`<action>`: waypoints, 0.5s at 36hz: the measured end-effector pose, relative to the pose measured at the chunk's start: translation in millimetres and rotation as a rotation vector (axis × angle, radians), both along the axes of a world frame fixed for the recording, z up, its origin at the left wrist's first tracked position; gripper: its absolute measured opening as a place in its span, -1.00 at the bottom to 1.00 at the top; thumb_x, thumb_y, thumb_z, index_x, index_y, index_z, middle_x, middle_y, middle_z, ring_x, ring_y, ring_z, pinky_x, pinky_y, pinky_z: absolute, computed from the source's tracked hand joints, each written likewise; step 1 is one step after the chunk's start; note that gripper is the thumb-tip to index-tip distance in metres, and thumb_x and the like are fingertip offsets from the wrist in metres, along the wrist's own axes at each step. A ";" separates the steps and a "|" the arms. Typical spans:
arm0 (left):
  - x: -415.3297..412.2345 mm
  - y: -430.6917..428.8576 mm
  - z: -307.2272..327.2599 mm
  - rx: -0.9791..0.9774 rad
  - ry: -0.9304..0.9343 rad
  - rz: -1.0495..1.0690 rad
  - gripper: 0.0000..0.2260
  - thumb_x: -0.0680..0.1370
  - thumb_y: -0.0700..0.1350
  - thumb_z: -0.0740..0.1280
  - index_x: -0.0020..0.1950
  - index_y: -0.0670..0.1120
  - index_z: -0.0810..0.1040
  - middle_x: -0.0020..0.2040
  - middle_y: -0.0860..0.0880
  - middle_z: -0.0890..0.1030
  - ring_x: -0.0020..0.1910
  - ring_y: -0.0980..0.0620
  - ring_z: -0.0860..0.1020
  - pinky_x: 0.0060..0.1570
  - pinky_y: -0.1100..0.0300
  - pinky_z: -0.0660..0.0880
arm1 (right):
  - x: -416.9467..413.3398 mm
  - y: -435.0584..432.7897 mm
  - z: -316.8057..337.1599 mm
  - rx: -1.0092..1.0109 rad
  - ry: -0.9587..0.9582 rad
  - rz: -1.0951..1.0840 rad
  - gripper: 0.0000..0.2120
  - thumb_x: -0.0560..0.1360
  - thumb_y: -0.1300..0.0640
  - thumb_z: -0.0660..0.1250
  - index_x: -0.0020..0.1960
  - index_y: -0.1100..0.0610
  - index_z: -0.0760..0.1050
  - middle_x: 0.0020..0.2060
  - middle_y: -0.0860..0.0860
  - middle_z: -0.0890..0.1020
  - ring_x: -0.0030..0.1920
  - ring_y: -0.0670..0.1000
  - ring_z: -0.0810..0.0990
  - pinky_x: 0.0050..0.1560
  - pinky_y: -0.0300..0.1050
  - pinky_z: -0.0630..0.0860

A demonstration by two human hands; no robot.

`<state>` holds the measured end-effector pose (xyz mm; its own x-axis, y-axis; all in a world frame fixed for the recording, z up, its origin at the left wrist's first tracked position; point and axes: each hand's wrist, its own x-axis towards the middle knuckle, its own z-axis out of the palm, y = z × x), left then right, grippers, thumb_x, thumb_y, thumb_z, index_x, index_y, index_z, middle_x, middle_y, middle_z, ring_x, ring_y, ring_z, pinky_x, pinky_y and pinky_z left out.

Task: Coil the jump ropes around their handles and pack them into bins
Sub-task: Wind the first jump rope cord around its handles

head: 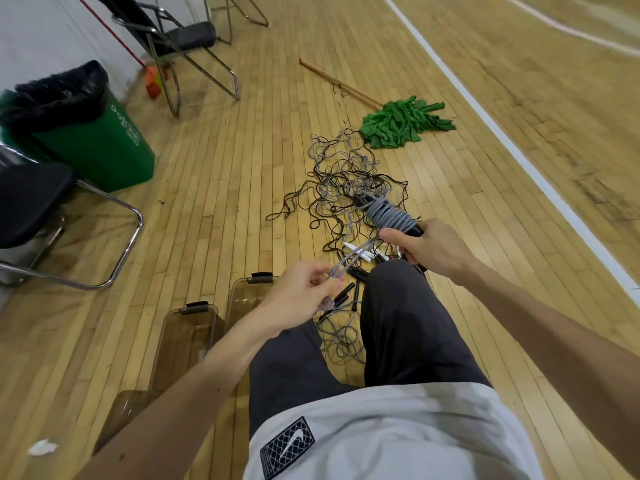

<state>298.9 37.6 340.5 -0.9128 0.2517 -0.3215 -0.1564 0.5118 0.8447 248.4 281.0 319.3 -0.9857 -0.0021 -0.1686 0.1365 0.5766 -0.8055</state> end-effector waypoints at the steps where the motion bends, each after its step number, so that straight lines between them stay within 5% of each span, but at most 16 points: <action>1: 0.6 0.5 1.5 -0.011 0.005 -0.008 -0.91 0.63 -0.17 0.33 0.04 0.00 0.60 -0.16 -0.08 0.54 -0.32 0.08 0.57 -0.02 -0.11 0.65 | -1.3 -0.4 -1.4 0.027 -0.004 0.001 -0.47 0.46 -0.34 0.37 -0.32 0.13 0.46 -0.48 -0.01 0.52 -0.42 0.01 0.48 -0.30 -0.05 0.41; 6: -0.3 -0.7 12.8 -0.227 0.152 -0.115 -0.82 0.66 -0.10 0.27 0.24 -0.01 0.57 -0.24 0.00 0.51 -0.43 0.10 0.47 -0.35 0.12 0.51 | -5.5 -2.6 -13.7 0.060 -0.037 0.026 -0.41 0.41 -0.39 0.36 -0.27 0.18 0.47 -0.46 0.03 0.49 -0.43 0.02 0.46 -0.33 -0.05 0.39; 12: -5.0 -6.2 48.8 -0.483 0.371 -0.257 -0.79 0.63 -0.02 0.32 0.19 -0.05 0.66 -0.21 0.06 0.61 -0.26 -0.03 0.58 -0.21 0.11 0.53 | -4.7 -6.1 -23.2 0.115 -0.112 0.107 -0.37 0.45 -0.37 0.35 -0.21 0.26 0.57 -0.48 -0.01 0.55 -0.49 -0.03 0.48 -0.39 -0.13 0.40; 16: -9.5 -2.1 71.5 -0.534 0.432 -0.372 -0.84 0.61 -0.05 0.34 0.08 -0.06 0.68 -0.24 -0.03 0.62 -0.25 -0.01 0.57 -0.19 0.05 0.53 | -7.1 -10.8 -25.9 0.163 -0.126 0.193 -0.24 0.37 -0.50 0.28 -0.21 0.28 0.56 -0.45 0.03 0.60 -0.43 0.03 0.55 -0.31 -0.01 0.51; 18: -13.1 0.8 81.0 -0.571 0.459 -0.426 -0.84 0.61 -0.07 0.34 0.09 -0.08 0.68 -0.24 0.00 0.61 -0.25 0.05 0.56 -0.25 0.18 0.48 | -4.7 -13.8 -23.3 0.216 -0.141 0.265 -0.32 0.40 -0.47 0.28 -0.27 0.20 0.53 -0.46 0.00 0.60 -0.43 0.02 0.56 -0.25 0.01 0.56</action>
